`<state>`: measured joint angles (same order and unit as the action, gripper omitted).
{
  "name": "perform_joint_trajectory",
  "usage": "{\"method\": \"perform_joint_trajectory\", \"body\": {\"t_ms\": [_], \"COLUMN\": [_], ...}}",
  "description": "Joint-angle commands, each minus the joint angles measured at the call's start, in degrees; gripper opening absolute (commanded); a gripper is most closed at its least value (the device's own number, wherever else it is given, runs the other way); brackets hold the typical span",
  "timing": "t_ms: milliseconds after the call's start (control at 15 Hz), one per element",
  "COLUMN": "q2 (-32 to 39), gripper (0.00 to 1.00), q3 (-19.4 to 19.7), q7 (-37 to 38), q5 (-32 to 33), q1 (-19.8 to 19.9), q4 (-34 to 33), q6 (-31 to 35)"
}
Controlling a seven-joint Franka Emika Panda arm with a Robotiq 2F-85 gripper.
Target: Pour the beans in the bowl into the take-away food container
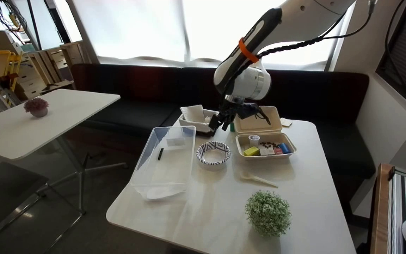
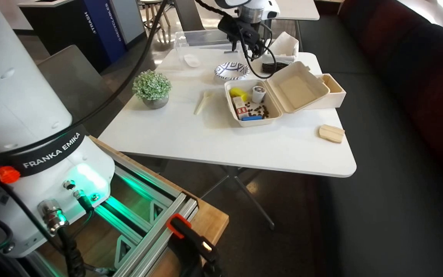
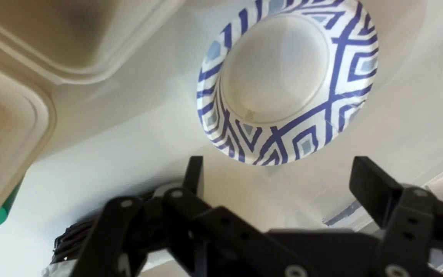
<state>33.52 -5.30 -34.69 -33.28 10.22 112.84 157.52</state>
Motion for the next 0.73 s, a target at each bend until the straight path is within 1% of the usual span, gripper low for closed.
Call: {"method": "perform_joint_trajectory", "body": {"t_ms": [0, 133, 200, 333, 400, 467, 600, 667], "q2": [-10.0, -14.5, -16.9, -18.8, -15.8, -17.1, -17.3, -17.0], "gripper": [1.0, 1.0, 1.0, 1.0, 1.0, 1.0, 1.0, 1.0], "q3": [12.7, 21.0, 25.5, 34.2, 20.9, 21.4, 18.0, 17.4], "q7": [15.5, 24.1, 28.4, 36.5, 33.2, 35.2, 34.7, 34.5], "q5": [10.5, 18.3, 23.3, 32.7, 30.8, 32.8, 32.6, 32.6], "q1": [-14.7, -23.2, -27.5, -36.1, -22.4, -23.1, -20.0, -19.1], "q4": [10.6, 15.2, 17.1, 17.7, 14.5, 15.1, 14.8, 14.7], "q6": [1.7, -1.3, -2.8, -6.6, -3.5, -4.1, -4.1, -4.1]}}
